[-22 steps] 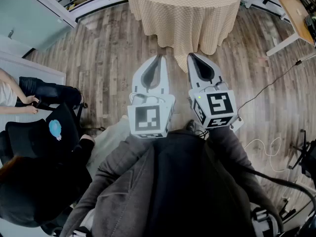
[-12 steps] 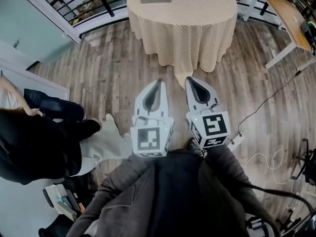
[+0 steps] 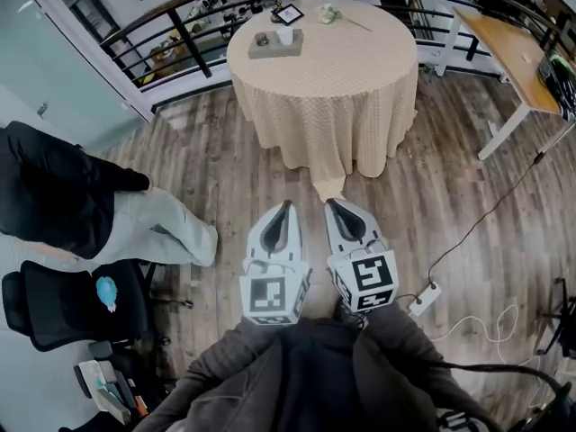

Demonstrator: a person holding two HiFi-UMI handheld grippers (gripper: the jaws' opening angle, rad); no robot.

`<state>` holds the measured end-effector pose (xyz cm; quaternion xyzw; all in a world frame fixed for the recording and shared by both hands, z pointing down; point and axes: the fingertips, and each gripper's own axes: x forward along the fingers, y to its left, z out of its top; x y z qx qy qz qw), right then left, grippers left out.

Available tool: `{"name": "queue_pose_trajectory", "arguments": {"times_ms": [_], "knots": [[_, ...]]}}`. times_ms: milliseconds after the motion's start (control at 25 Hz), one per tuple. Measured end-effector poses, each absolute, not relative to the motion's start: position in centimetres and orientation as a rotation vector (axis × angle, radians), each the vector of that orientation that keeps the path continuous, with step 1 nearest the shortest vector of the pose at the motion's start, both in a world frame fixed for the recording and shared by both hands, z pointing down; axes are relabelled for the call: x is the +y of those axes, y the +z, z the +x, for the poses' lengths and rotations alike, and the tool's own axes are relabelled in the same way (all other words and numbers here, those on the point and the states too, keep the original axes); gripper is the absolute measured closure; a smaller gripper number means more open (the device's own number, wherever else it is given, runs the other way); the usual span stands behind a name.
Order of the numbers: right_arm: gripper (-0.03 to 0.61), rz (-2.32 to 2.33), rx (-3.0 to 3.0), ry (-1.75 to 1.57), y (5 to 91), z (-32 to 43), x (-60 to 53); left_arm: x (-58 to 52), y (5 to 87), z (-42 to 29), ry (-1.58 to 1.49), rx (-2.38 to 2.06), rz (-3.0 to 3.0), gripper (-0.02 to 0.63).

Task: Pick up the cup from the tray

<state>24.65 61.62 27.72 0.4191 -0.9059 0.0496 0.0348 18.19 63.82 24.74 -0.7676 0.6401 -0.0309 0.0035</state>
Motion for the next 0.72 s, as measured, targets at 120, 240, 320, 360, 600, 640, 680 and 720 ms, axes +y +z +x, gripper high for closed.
{"name": "queue_pose_trajectory", "arguments": {"times_ms": [120,240,320,360,600,640,680,720], "knots": [[0.571,1.289,-2.786,0.166,28.2,26.1,61.9,64.3,25.1,19.3,-0.108,2.023,-2.391,0.611],[0.571,1.282,-2.79,0.162,28.1,26.2,61.7,64.2,25.1,19.2,-0.111,2.036,-2.381,0.611],[0.571,1.275,-2.791,0.147,27.9,25.8,61.1,63.6,25.1,18.9,-0.098,2.042,-2.377,0.611],[0.571,1.273,-2.788,0.144,28.0,25.6,60.7,63.2,25.3,18.7,-0.094,2.047,-2.378,0.611],[0.571,1.266,-2.744,0.161,29.3,24.3,57.2,59.4,26.6,17.5,-0.09,2.043,-2.43,0.611],[0.571,1.266,-2.737,0.16,29.4,23.8,56.5,58.6,26.6,17.1,-0.083,2.038,-2.438,0.611],[0.571,1.265,-2.731,0.158,29.4,23.2,55.7,57.8,26.5,16.7,-0.069,2.034,-2.441,0.611],[0.571,1.264,-2.726,0.156,29.5,22.6,54.9,57.0,26.4,16.2,-0.046,2.035,-2.44,0.611]]}}
